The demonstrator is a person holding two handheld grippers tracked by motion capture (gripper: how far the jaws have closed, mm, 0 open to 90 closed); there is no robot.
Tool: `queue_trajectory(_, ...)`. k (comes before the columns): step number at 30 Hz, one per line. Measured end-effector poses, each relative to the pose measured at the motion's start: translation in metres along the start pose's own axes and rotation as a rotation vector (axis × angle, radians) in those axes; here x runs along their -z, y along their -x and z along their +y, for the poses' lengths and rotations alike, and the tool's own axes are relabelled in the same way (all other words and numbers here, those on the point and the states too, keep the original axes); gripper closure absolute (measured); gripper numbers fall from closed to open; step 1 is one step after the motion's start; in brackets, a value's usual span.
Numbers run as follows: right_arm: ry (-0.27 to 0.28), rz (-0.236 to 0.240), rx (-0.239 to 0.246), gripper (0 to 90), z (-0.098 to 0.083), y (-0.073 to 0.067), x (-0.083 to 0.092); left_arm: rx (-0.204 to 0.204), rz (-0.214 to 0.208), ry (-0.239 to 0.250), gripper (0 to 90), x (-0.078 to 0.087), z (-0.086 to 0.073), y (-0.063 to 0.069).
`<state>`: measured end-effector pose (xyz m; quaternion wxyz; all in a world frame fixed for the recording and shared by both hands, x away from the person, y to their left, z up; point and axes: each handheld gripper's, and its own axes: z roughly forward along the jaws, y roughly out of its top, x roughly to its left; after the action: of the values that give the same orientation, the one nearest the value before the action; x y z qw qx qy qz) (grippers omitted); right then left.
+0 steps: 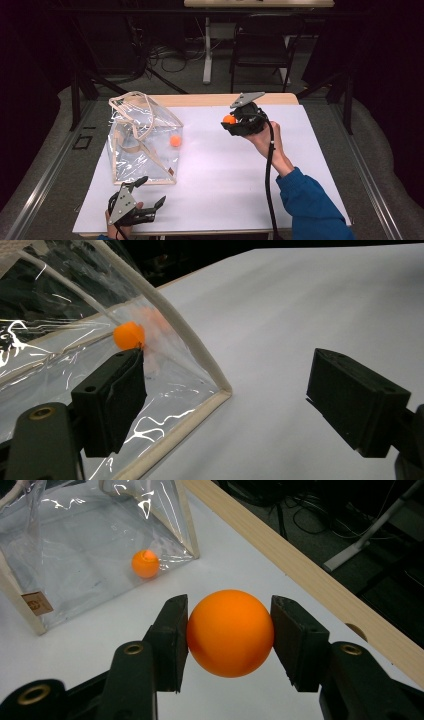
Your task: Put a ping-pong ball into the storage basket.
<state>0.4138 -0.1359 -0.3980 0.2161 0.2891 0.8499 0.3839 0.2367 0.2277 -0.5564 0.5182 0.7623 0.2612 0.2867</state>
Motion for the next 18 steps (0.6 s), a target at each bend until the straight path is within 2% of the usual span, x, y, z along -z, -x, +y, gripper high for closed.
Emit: queue_trajectory(18, 0.022, 0.020, 0.022, 50.9, 0.015, -0.009, -0.005, 0.000, 0.001, 0.001, 15.8, 0.000, 0.000, 0.000)
